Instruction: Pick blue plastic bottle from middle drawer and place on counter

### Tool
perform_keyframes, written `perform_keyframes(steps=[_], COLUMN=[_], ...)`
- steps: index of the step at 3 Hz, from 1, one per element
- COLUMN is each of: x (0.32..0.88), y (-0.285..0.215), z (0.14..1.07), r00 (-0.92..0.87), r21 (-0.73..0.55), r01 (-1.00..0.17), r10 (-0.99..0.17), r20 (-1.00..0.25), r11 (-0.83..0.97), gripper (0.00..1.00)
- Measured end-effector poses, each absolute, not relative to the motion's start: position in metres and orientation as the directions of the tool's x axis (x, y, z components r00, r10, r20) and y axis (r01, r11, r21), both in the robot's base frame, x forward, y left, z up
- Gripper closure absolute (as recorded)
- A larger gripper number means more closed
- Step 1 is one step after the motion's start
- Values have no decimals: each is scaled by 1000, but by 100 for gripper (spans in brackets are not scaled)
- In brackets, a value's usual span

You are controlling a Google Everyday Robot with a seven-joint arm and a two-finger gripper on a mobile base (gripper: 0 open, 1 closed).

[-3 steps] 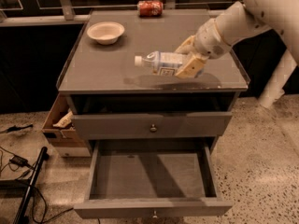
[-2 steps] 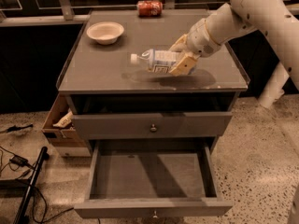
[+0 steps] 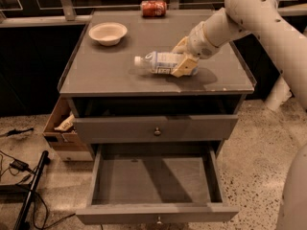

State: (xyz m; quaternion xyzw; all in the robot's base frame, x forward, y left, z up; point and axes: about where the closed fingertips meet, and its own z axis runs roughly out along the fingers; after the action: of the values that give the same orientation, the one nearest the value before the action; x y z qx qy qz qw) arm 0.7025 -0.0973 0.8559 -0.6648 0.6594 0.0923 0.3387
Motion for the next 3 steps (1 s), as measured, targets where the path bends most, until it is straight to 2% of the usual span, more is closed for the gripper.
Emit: perform_keyframes(steps=[1, 3], x=[703, 703], y=[-97, -97], z=[856, 856], r00=[113, 113], r21=[-329, -328], r01=[-939, -939], r10=[-814, -814], r20=[-569, -569], r11=[99, 99], gripper=[81, 34])
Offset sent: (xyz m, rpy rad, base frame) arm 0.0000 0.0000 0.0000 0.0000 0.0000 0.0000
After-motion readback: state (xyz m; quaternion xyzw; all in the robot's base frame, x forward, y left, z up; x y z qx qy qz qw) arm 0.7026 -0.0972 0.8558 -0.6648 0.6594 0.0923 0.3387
